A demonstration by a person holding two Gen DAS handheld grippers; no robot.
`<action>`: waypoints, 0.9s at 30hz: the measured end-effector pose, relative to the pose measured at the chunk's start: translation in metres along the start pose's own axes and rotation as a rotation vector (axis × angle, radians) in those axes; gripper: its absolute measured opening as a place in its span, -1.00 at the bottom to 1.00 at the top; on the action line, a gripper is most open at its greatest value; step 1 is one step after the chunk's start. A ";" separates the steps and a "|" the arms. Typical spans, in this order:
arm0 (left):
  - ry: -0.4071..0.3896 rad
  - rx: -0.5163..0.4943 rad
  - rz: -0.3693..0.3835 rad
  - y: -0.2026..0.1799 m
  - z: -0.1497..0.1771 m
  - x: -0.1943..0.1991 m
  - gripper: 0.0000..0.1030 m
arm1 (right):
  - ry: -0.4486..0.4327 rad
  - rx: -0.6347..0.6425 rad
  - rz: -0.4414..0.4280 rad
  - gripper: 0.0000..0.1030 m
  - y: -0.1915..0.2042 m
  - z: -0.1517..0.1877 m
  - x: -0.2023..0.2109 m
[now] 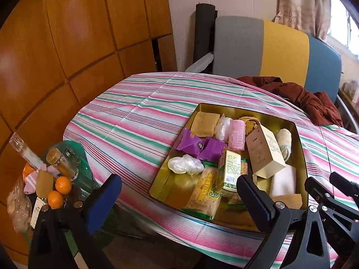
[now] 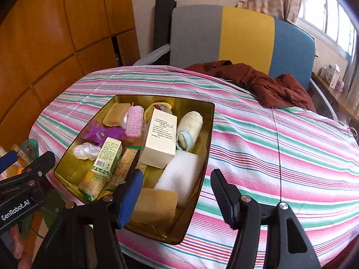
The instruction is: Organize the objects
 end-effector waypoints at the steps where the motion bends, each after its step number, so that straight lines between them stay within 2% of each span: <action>1: 0.001 0.003 -0.001 0.001 0.000 0.000 0.99 | 0.005 -0.004 0.007 0.23 0.000 0.000 -0.001; 7: 0.019 0.007 0.006 0.005 -0.001 -0.002 0.99 | 0.007 0.004 0.025 0.23 0.002 -0.001 0.000; 27: 0.041 -0.052 -0.057 0.003 0.002 -0.009 0.99 | -0.020 -0.011 0.011 0.23 0.006 -0.010 0.007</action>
Point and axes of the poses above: each gripper's, at about its wrist camera, not at the fingertips, and x roughly against the way its jaws point, y to its left, z to its underside, the point moved 7 cm from there along -x, roughly the way its jaws point, and after that the axes turned 3 degrees about z, right-handed, at the moved point
